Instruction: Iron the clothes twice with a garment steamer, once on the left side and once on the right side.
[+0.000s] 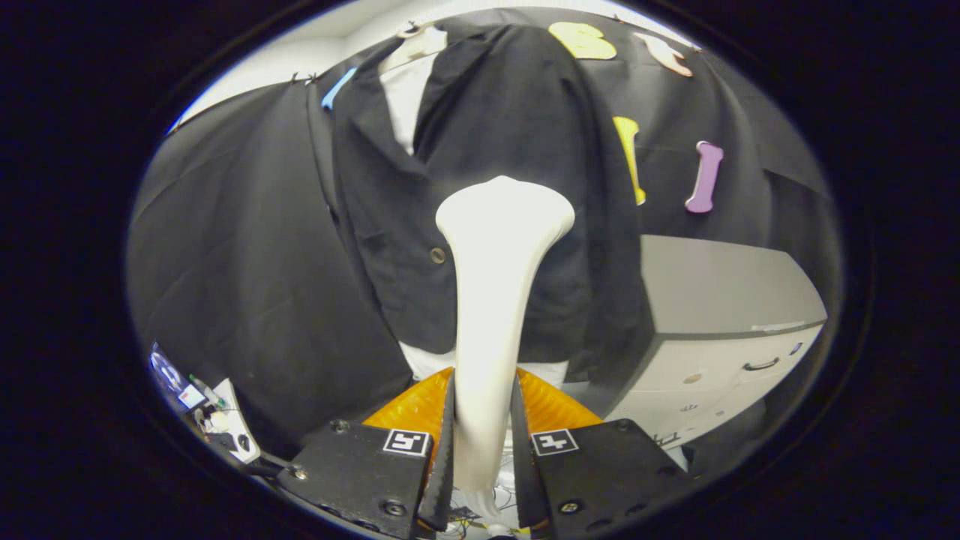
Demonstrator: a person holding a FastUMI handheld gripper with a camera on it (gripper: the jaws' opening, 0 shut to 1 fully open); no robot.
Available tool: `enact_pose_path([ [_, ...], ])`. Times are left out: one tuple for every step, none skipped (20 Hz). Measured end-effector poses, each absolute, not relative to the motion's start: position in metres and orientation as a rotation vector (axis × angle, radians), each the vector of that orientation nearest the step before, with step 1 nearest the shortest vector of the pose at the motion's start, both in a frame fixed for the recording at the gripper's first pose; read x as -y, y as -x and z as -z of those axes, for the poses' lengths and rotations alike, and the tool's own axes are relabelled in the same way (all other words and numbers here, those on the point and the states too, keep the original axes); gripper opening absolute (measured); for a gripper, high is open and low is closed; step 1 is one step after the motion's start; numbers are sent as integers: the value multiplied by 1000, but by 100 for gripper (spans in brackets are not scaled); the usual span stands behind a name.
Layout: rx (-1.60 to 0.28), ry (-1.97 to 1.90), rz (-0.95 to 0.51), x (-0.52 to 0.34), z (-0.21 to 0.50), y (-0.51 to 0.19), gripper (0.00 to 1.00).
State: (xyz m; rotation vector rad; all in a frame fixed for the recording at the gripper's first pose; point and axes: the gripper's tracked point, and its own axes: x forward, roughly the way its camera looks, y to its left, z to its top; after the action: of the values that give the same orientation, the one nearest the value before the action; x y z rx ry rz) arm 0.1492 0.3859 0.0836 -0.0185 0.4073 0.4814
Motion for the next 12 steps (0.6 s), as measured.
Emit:
enact_pose_path([
  [-393, 9, -469, -367, -91, -147, 36],
  [-380, -5, -459, -348, -96, -145, 36],
  [-369, -19, -447, -328, -101, -143, 36],
  [-360, -33, -430, -307, -105, -140, 36],
  [-352, -46, -414, -286, -108, -136, 36],
  [-346, -58, -399, -264, -109, -132, 36],
  [-341, -72, -384, -242, -110, -127, 36],
  [-336, -82, -367, -218, -110, -119, 36],
  [-329, -94, -346, -194, -111, -114, 36],
  [-321, -98, -328, -172, -107, -107, 36],
  [-318, -107, -312, -150, -103, -99, 36],
  [-318, -117, -299, -130, -100, -90, 36],
])
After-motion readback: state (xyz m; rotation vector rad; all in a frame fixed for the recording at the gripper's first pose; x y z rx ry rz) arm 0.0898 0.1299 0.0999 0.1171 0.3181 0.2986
